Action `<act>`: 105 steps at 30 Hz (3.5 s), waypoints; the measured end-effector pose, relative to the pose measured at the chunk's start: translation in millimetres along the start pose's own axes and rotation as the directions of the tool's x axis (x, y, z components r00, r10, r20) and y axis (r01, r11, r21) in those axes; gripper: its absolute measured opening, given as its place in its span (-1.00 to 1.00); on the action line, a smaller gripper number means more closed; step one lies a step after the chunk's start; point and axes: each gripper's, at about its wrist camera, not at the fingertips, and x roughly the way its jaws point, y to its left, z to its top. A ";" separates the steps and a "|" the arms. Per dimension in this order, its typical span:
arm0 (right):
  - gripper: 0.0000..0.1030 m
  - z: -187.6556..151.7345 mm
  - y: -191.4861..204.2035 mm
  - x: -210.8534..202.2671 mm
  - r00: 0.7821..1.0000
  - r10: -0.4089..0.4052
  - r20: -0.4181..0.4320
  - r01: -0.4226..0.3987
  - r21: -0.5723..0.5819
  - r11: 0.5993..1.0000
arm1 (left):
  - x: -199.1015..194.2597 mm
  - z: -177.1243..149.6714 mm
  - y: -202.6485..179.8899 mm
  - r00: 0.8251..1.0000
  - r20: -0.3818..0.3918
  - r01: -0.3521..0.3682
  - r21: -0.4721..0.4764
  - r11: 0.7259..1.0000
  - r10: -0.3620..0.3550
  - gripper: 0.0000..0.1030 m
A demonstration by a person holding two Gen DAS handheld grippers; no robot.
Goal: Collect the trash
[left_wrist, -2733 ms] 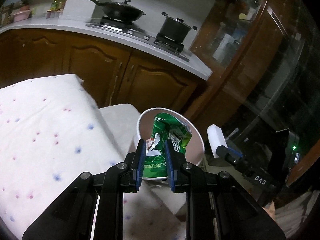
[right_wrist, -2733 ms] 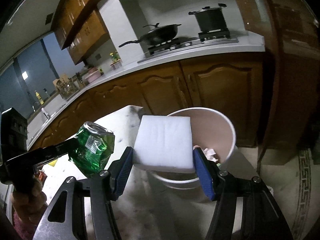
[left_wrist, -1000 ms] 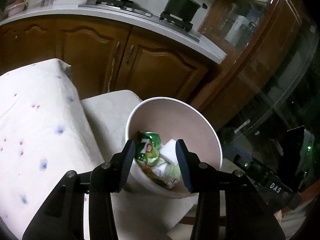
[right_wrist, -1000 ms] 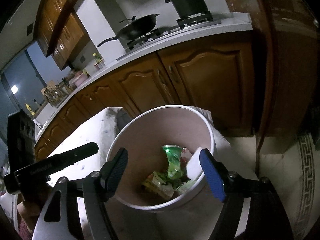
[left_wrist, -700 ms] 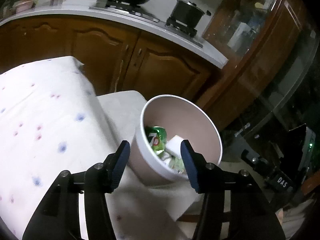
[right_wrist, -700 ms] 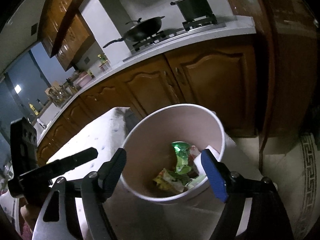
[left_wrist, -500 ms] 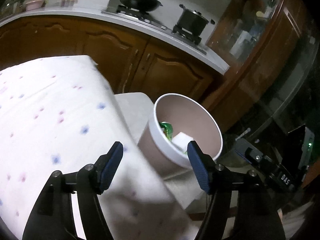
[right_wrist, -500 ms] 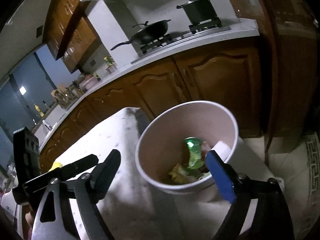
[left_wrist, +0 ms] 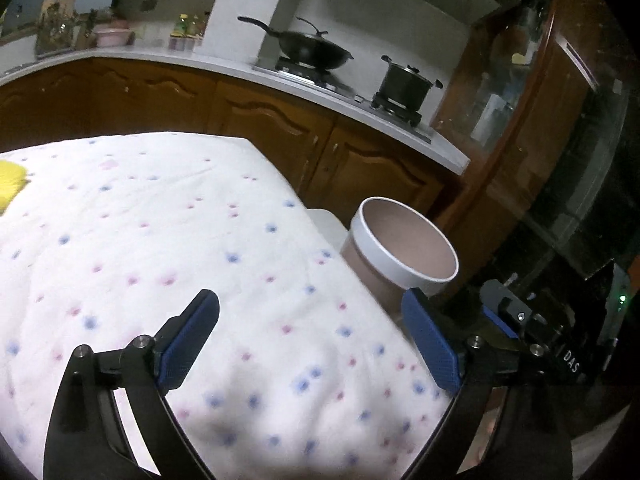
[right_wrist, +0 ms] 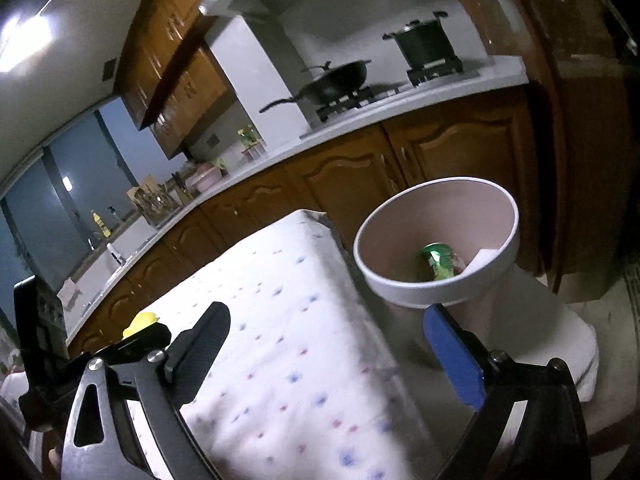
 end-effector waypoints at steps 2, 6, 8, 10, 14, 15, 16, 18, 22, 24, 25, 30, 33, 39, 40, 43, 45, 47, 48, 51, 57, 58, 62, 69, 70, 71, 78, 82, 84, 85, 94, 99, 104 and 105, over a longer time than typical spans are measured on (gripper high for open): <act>0.93 -8.6 6.2 -5.6 1.000 -0.012 0.010 0.012 -0.005 1.000 | -11.8 -6.9 2.6 1.000 0.016 -0.020 0.010 1.000 0.020 0.84; 0.93 -19.4 18.5 -20.1 0.999 -0.027 0.029 0.027 -0.025 0.999 | -42.2 -18.5 6.0 0.994 0.083 -0.082 0.051 0.995 0.077 0.88; 0.93 -19.1 30.5 -30.6 0.998 -0.036 0.058 0.040 -0.065 0.997 | -54.9 -18.4 4.5 0.989 0.122 -0.098 0.070 0.993 0.089 0.93; 0.97 -14.0 44.1 -42.7 0.994 -0.036 0.099 0.047 -0.109 0.993 | -71.8 -15.2 -0.5 0.979 0.176 -0.124 0.100 0.987 0.105 0.99; 1.00 3.3 75.0 -67.4 0.978 -0.053 0.201 0.093 -0.197 0.976 | -96.2 -5.5 -13.9 0.950 0.275 -0.195 0.144 0.970 0.150 1.00; 1.00 5.0 81.2 -71.2 0.975 -0.058 0.217 0.105 -0.213 0.971 | -100.8 -4.1 -17.4 0.940 0.294 -0.222 0.151 0.963 0.171 1.00; 1.00 9.3 89.1 -77.4 0.968 -0.056 0.244 0.115 -0.235 0.965 | -103.5 -3.4 -18.8 0.933 0.308 -0.244 0.154 0.957 0.189 1.00; 1.00 7.1 99.1 -86.9 0.956 -0.034 0.293 0.113 -0.257 0.960 | -110.3 -9.7 -15.0 0.915 0.343 -0.275 0.140 0.951 0.214 1.00; 1.00 -20.1 97.7 -78.0 0.939 -0.064 0.339 0.160 -0.262 0.952 | -107.7 -33.0 -1.9 0.911 0.341 -0.284 0.118 0.952 0.229 1.00; 1.00 -34.3 90.9 -65.3 0.949 -0.089 0.304 0.170 -0.251 0.953 | -101.5 -48.6 4.5 0.907 0.322 -0.325 0.123 0.938 0.272 1.00; 1.00 -42.3 87.0 -59.5 0.956 -0.095 0.278 0.166 -0.242 0.956 | -99.9 -56.4 8.1 0.905 0.316 -0.337 0.125 0.933 0.285 1.00; 1.00 -69.8 75.5 -47.3 0.973 -0.102 0.206 0.149 -0.227 0.963 | -97.7 -81.3 19.9 0.898 0.294 -0.374 0.114 0.921 0.328 1.00; 1.00 -78.3 78.1 -45.5 0.978 -0.098 0.186 0.143 -0.246 0.959 | -98.1 -88.4 28.7 0.902 0.270 -0.375 0.098 0.922 0.338 1.00; 1.00 -89.1 86.2 -40.5 0.985 -0.082 0.149 0.121 -0.274 0.954 | -107.7 -96.1 35.1 0.886 0.282 -0.406 0.087 0.910 0.368 1.00; 1.00 -90.8 87.4 -38.8 0.987 -0.078 0.137 0.114 -0.277 0.954 | -108.9 -96.9 36.3 0.884 0.281 -0.411 0.084 0.908 0.375 1.00; 1.00 -97.1 89.6 -37.7 0.991 -0.062 0.119 0.094 -0.280 0.955 | -112.9 -98.6 39.8 0.879 0.283 -0.417 0.070 0.906 0.383 1.00; 1.00 -100.7 92.1 -36.9 0.992 -0.056 0.111 0.085 -0.286 0.954 | -114.5 -99.5 42.1 0.878 0.284 -0.420 0.066 0.905 0.387 1.00; 1.00 -104.8 95.6 -36.9 0.993 -0.051 0.105 0.080 -0.297 0.951 | -115.7 -100.6 42.9 0.875 0.285 -0.425 0.063 0.903 0.392 1.00; 1.00 -105.7 96.1 -36.9 0.994 -0.049 0.103 0.078 -0.300 0.951 | -116.0 -101.0 43.5 0.874 0.284 -0.426 0.063 0.902 0.393 1.00; 1.00 -107.9 98.8 -37.0 0.994 -0.046 0.095 0.073 -0.309 0.948 | -115.6 -101.6 45.7 0.876 0.276 -0.425 0.056 0.903 0.395 1.00; 1.00 -107.5 98.9 -38.0 0.994 -0.046 0.103 0.076 -0.310 0.948 | -115.0 -100.4 49.0 0.881 0.269 -0.416 0.047 0.908 0.390 1.00; 1.00 -107.5 98.8 -38.6 0.993 -0.048 0.105 0.078 -0.309 0.948 | -114.9 -100.5 48.6 0.882 0.269 -0.415 0.049 0.909 0.388 1.00; 1.00 -107.2 98.8 -38.6 0.993 -0.050 0.107 0.081 -0.309 0.948 | -115.5 -101.2 47.4 0.879 0.272 -0.419 0.051 0.906 0.391 1.00; 1.00 -107.8 99.9 -41.7 0.993 -0.047 0.110 0.079 -0.310 0.947 | -116.1 -98.4 49.7 0.886 0.267 -0.407 0.058 0.912 0.379 1.00; 1.00 -107.8 100.0 -42.4 0.993 -0.047 0.111 0.079 -0.309 0.948 | -116.9 -98.2 49.5 0.885 0.270 -0.408 0.059 0.911 0.379 1.00; 1.00 -107.7 100.5 -43.1 0.993 -0.046 0.113 0.079 -0.309 0.948 | -116.9 -98.0 48.9 0.885 0.271 -0.409 0.061 0.911 0.379 1.00; 1.00 -105.4 101.1 -45.4 0.993 -0.045 0.112 0.078 -0.306 0.949 | -117.8 -98.0 47.1 0.885 0.271 -0.412 0.073 0.908 0.379 1.00; 1.00 -104.4 100.3 -46.0 0.993 -0.041 0.114 0.075 -0.305 0.950 | -119.0 -96.9 47.3 0.885 0.273 -0.411 0.077 0.908 0.377 1.00; 1.00 -103.3 100.1 -46.6 0.993 -0.039 0.113 0.072 -0.303 0.950 | -119.3 -97.2 47.5 0.887 0.271 -0.407 0.078 0.910 0.374 1.00; 1.00 -103.0 100.2 -46.9 0.993 -0.039 0.113 0.071 -0.303 0.950 | -120.0 -96.9 48.0 0.888 0.269 -0.404 0.076 0.911 0.372 1.00; 1.00 -101.3 101.1 -48.6 0.993 -0.039 0.108 0.070 -0.299 0.952 | -118.3 -95.4 49.2 0.890 0.264 -0.405 0.080 0.911 0.373 1.00; 1.00 -100.5 101.5 -49.0 0.993 -0.036 0.110 0.068 -0.298 0.952 | -116.8 -95.3 48.6 0.889 0.268 -0.404 0.084 0.911 0.370 1.00; 1.00 -100.1 101.9 -48.5 0.993 -0.035 0.108 0.066 -0.297 0.953 | -116.7 -96.0 47.4 0.889 0.268 -0.405 0.084 0.910 0.371 1.00; 1.00 -100.4 101.7 -48.4 0.993 -0.036 0.108 0.067 -0.297 0.953 | -116.0 -96.1 47.4 0.889 0.269 -0.405 0.085 0.911 0.370 1.00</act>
